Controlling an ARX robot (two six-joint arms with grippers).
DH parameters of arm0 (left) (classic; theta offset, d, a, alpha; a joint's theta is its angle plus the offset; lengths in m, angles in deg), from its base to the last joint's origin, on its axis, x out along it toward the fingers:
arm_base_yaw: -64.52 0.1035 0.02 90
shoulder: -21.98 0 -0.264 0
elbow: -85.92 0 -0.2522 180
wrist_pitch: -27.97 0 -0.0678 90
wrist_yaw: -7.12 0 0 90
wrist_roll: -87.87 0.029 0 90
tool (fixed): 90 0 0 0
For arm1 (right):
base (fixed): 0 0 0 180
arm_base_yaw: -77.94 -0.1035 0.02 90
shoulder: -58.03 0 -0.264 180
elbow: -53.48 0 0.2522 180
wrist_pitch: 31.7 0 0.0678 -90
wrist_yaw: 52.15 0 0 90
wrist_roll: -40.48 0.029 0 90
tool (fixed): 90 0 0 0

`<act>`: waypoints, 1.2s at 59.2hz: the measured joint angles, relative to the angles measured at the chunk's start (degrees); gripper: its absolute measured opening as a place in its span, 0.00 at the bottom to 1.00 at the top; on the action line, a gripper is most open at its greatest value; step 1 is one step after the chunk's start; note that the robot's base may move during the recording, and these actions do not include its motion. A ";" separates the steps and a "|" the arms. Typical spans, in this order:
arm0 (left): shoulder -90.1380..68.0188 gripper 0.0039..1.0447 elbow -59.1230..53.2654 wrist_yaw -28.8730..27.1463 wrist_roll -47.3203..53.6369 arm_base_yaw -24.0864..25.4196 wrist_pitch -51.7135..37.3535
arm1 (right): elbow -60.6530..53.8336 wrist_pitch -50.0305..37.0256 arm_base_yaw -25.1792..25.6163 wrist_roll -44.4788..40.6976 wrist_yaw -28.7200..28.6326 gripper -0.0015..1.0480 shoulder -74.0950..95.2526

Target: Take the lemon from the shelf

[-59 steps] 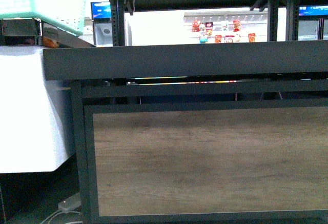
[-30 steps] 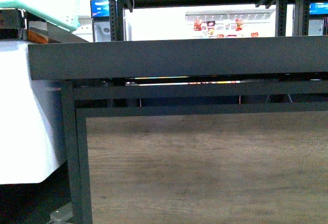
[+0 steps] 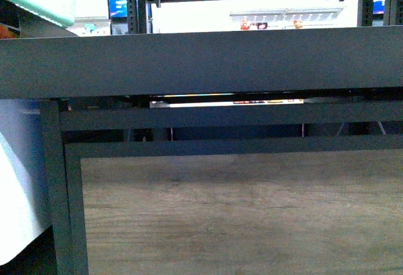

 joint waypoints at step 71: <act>0.00 0.93 0.00 0.00 -0.02 0.00 0.00 | 0.00 0.00 -0.02 0.00 0.07 0.98 0.04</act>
